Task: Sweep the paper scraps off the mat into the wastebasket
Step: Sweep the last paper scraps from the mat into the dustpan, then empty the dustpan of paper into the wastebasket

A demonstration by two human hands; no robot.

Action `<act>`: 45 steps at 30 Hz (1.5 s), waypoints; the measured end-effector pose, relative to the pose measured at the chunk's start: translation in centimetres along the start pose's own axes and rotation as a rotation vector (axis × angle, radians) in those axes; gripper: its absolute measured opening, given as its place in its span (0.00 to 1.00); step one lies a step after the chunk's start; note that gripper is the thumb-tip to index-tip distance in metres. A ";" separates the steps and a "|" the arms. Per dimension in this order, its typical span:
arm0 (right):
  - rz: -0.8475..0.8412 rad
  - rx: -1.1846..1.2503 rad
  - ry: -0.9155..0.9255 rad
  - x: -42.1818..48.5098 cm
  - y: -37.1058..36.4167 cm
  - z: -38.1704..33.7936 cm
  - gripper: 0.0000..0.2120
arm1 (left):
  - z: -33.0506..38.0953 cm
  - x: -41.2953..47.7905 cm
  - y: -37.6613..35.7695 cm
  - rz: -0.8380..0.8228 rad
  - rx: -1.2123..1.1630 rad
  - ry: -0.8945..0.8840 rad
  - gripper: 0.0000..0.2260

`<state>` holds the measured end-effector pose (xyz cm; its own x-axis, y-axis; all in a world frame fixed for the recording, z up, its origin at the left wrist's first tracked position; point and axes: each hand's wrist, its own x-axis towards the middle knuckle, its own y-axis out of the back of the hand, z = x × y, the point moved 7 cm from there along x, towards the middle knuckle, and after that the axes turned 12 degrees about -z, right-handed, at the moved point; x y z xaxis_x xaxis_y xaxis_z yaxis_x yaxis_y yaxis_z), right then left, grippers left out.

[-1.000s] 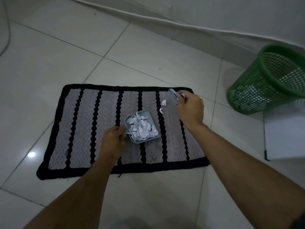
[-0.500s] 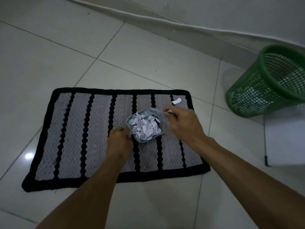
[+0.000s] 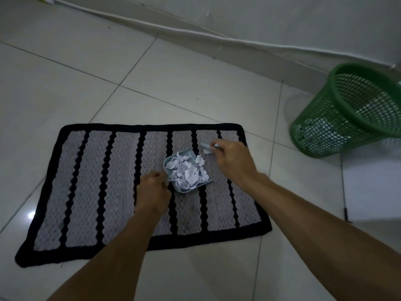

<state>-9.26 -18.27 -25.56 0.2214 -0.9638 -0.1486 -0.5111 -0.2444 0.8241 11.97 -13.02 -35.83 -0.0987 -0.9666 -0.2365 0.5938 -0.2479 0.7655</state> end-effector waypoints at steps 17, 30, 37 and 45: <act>0.065 0.163 0.036 -2.2 -2.7 -2.0 0.08 | 1.5 -0.6 0.9 0.035 -0.087 -0.034 0.13; 0.415 0.162 -0.061 -4.9 18.2 0.4 0.04 | 19.5 5.4 7.8 0.055 -0.026 -0.274 0.10; 0.666 0.134 -0.182 -9.2 33.5 7.4 0.07 | 41.7 11.2 9.4 0.022 0.186 -0.557 0.05; 0.783 0.122 -0.385 -12.9 34.3 18.1 0.09 | 53.7 10.6 1.6 0.042 0.813 -0.678 0.12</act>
<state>-44.63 -16.14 -5.30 -0.5134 -0.8232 0.2424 -0.4894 0.5129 0.7053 -31.00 -27.18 -4.98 -0.6648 -0.7470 -0.0090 -0.0808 0.0599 0.9949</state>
